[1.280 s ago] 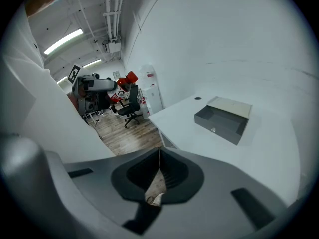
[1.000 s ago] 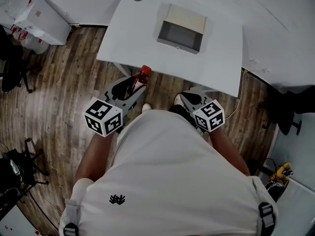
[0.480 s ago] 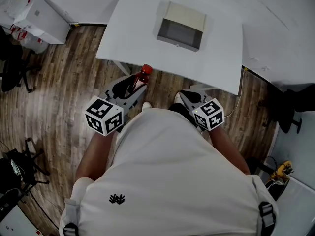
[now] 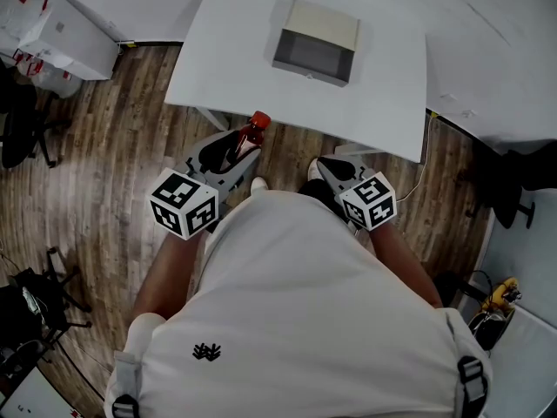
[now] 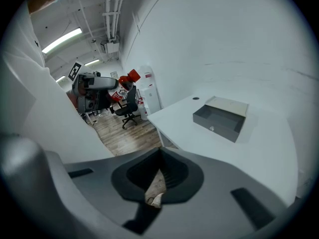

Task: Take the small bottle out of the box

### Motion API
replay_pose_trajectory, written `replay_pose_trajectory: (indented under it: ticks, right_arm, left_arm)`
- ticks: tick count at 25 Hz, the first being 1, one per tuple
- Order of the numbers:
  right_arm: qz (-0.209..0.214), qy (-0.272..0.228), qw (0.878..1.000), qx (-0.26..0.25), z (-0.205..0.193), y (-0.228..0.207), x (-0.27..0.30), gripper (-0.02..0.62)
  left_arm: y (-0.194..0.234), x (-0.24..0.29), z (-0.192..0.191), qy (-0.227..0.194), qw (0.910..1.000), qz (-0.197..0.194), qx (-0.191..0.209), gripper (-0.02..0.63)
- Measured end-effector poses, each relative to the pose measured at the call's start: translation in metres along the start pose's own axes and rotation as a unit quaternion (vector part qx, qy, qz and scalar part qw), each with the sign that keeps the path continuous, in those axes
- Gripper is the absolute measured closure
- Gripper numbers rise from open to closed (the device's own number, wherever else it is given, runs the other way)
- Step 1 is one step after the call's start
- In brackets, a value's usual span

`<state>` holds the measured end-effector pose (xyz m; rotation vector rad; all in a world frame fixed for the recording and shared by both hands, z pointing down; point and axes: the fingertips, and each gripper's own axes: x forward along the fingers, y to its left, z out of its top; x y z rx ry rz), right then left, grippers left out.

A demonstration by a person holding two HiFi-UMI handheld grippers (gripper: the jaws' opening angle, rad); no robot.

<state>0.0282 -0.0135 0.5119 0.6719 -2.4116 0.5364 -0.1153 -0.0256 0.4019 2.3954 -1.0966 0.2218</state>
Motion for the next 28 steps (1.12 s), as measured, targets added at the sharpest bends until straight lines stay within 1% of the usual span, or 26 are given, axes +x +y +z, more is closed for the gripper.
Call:
replay_pose_trajectory:
  ticks: [9,19,28]
  right_arm:
    - [-0.004,0.003,1.0,0.005,-0.006,-0.006,-0.003,0.589]
    - [0.009,0.001,1.0,-0.007,0.002,-0.025,-0.005,0.589]
    - [0.022,0.002,1.0,-0.016,0.006,-0.067,-0.015,0.589]
  left_arm:
    - [0.001,0.013,-0.003,0.008,1.0,-0.001,-0.006,0.4]
    - [0.002,0.03,0.003,0.01,0.9998,0.014,-0.009,0.4]
    - [-0.003,0.07,0.014,0.015,0.9993,0.031,-0.013,0.4]
